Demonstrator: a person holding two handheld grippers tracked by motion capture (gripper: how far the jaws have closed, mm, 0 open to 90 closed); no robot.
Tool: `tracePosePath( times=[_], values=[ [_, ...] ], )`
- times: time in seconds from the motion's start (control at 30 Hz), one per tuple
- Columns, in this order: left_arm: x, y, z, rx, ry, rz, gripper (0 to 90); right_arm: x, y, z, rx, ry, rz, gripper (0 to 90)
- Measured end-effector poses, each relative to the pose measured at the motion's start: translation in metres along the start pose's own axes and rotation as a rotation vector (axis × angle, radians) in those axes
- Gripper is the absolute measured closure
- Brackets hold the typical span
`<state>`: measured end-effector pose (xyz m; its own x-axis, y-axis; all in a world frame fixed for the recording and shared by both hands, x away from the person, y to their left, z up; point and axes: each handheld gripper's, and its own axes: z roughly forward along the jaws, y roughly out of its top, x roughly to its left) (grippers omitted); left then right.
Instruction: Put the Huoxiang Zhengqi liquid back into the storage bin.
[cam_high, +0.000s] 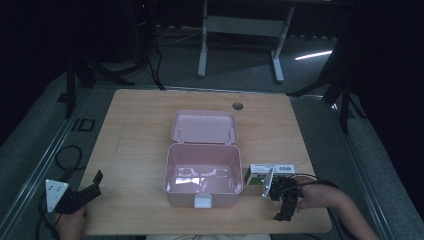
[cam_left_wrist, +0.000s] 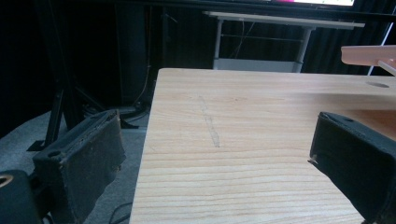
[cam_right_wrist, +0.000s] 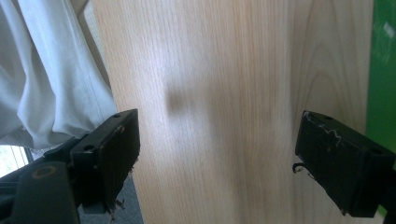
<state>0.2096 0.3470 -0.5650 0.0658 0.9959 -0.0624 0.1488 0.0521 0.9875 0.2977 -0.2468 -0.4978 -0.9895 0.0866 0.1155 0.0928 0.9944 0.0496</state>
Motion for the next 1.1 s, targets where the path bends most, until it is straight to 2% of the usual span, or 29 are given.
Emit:
tracePosePath(
  times=[0.37,0.4,0.47,0.5,0.6,0.7,0.77,0.87,1.1],
  values=[
    [0.0,0.0,0.0,0.0,0.0,0.001,3.1,0.003,0.015,-0.017,0.013,-0.006,-0.033,13.6],
    [0.0,0.0,0.0,0.001,0.0,0.001,3.1,0.005,0.018,-0.027,-0.01,-0.003,-0.052,13.6],
    [0.0,0.0,0.0,0.001,-0.001,0.001,3.1,0.006,0.019,-0.033,-0.023,-0.003,-0.059,13.5],
    [0.0,0.0,0.0,0.002,-0.001,0.0,3.1,0.008,0.02,-0.041,-0.037,-0.007,-0.076,13.7],
    [0.0,0.0,0.0,0.003,0.0,0.0,3.1,0.011,0.021,-0.057,-0.067,-0.02,-0.109,18.1],
    [0.0,0.0,0.0,0.003,-0.001,-0.001,3.1,0.013,0.021,-0.065,-0.07,-0.046,-0.124,19.4],
    [0.0,0.0,0.0,0.004,0.0,-0.002,3.1,0.012,0.021,-0.075,-0.054,-0.079,-0.113,20.9],
    [0.0,0.0,0.0,0.005,0.0,0.0,3.1,0.01,0.021,-0.083,-0.046,-0.102,-0.117,22.6],
    [0.0,0.0,0.0,0.003,-0.002,-0.001,3.1,-0.004,0.025,-0.101,-0.017,-0.161,-0.109,23.0]
  ],
)
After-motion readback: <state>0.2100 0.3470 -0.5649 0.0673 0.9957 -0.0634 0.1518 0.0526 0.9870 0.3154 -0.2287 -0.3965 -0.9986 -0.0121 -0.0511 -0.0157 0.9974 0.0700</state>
